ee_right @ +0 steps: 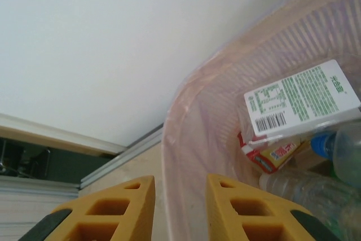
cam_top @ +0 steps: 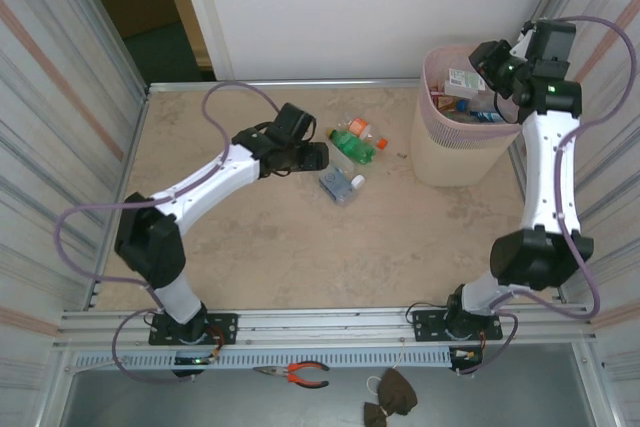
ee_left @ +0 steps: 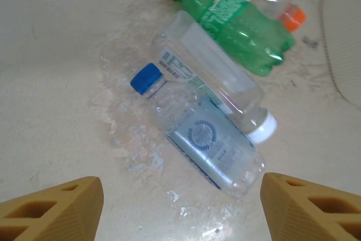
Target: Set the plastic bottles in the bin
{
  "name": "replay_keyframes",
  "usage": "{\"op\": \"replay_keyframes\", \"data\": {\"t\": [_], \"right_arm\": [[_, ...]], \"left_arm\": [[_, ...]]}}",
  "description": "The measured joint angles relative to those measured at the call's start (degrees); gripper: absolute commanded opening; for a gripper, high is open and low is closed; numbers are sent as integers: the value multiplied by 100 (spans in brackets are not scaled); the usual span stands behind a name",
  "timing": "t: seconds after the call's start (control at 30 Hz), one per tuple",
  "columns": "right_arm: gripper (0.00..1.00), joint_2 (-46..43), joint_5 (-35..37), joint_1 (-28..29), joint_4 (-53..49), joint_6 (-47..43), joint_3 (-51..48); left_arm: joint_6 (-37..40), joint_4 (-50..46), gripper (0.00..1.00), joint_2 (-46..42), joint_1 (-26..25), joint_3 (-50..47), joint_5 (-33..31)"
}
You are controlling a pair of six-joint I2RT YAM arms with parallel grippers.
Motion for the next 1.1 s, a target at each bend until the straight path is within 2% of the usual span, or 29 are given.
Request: {"op": "replay_keyframes", "data": {"t": [0.23, 0.43, 1.1], "right_arm": [[29, -507, 7, 0, -31, -76, -463], [30, -732, 33, -42, -94, -170, -686], [30, -1038, 39, -219, -109, -186, -857]], "left_arm": [[-1058, -929, 69, 1023, -136, 966, -516], [-1565, -1189, 69, 1606, -184, 1329, -525], [-1963, -879, 70, 2409, -247, 1633, 92]]}}
